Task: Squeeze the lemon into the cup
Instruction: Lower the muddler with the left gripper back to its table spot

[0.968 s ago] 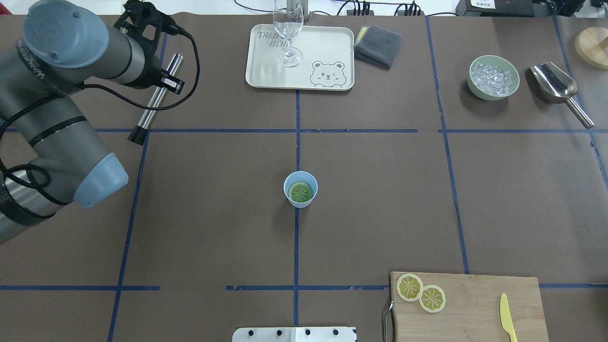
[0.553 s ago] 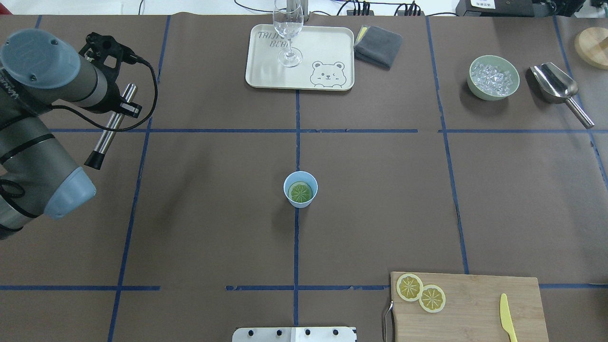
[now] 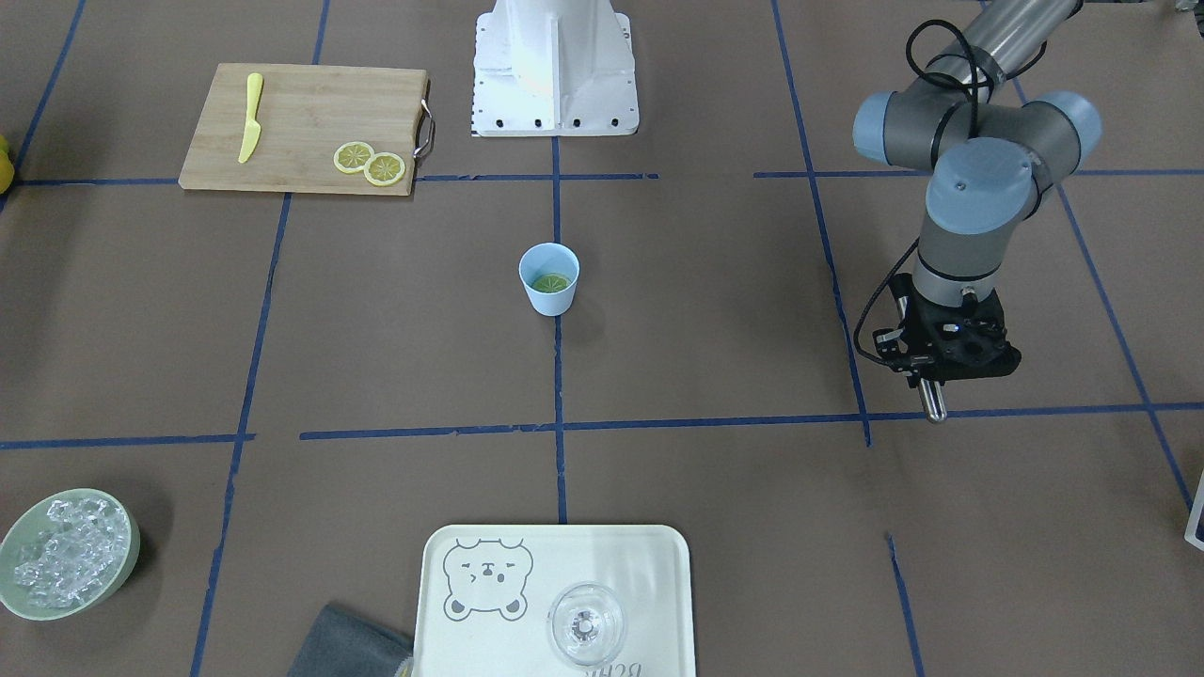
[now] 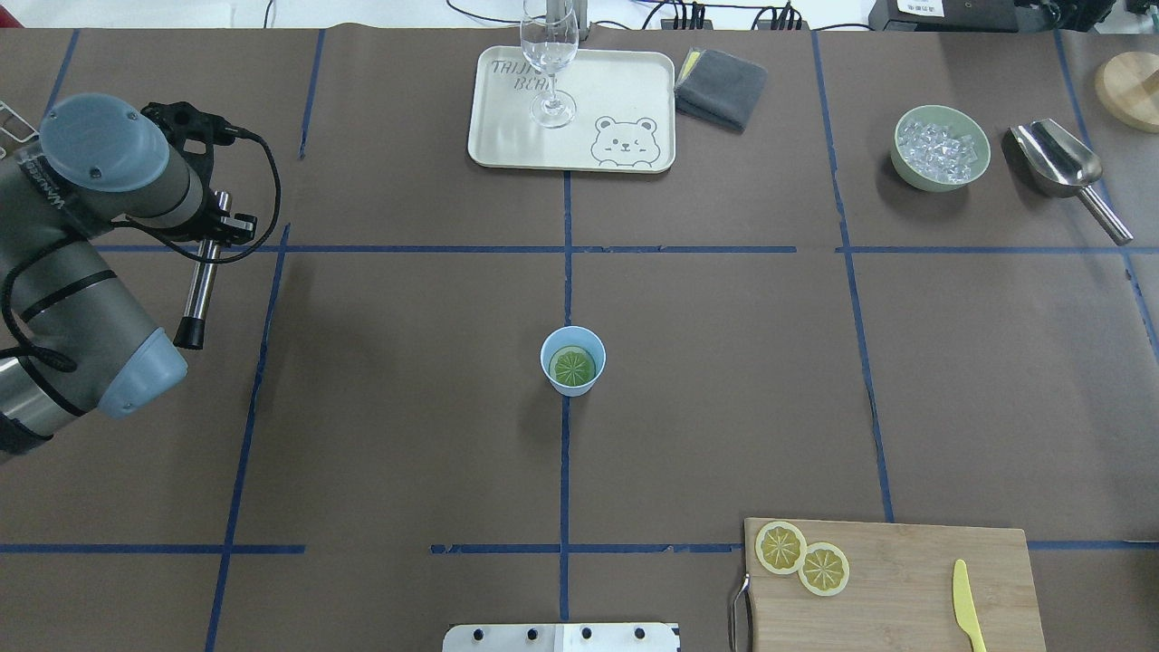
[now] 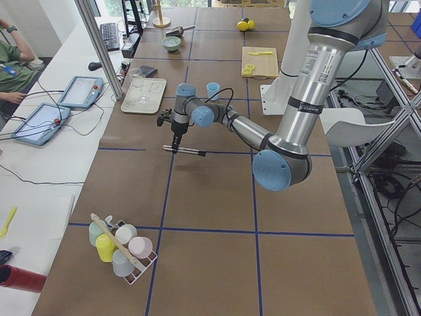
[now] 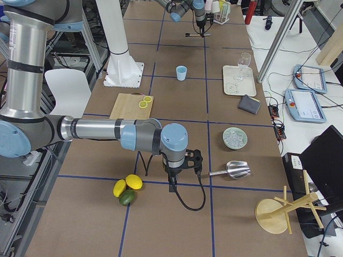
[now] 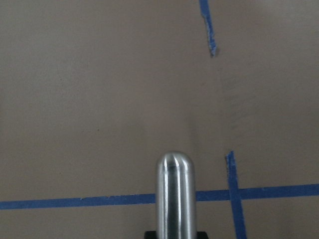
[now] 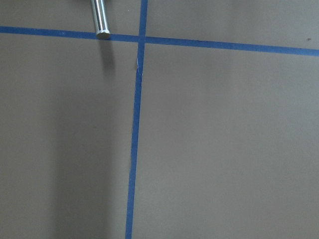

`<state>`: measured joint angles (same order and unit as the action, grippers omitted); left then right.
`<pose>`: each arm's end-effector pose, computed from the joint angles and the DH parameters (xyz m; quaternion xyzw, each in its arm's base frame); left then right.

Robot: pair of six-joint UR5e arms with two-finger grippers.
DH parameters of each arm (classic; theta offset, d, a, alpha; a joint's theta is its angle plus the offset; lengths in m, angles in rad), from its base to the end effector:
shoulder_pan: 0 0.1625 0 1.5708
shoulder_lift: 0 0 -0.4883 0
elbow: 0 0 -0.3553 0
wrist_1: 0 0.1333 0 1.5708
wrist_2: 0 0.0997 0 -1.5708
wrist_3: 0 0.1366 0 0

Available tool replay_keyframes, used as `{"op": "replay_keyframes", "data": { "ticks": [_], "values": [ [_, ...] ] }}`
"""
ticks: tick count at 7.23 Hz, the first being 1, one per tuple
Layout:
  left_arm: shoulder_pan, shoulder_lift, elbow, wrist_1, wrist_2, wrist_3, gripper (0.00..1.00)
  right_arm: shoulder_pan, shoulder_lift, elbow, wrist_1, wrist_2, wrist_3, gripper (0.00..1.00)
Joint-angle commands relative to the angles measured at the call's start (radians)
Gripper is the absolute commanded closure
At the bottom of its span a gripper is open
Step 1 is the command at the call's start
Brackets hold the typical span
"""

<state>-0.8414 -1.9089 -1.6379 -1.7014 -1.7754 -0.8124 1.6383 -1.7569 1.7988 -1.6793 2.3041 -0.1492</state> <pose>0.3495 -0.5494 0.5472 0.1203 0.2541 -0.0128 0.9596 0.0659 -0.3537 0.7354 0.0078 -0.3596 -0.0262 0.9327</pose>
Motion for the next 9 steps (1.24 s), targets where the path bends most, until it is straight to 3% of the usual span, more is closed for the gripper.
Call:
{"op": "replay_keyframes", "data": {
  "ticks": [1, 9],
  "values": [
    [0.01, 0.001, 0.032, -0.006, 0.001, -0.005, 1.0, 0.0, 0.001, 0.001, 0.0, 0.0, 0.0, 0.0],
    [0.047, 0.034, 0.036, -0.004, 0.001, -0.011, 1.0, 0.0, 0.01, 0.005, 0.001, 0.0, 0.002, 0.0]
  ]
}}
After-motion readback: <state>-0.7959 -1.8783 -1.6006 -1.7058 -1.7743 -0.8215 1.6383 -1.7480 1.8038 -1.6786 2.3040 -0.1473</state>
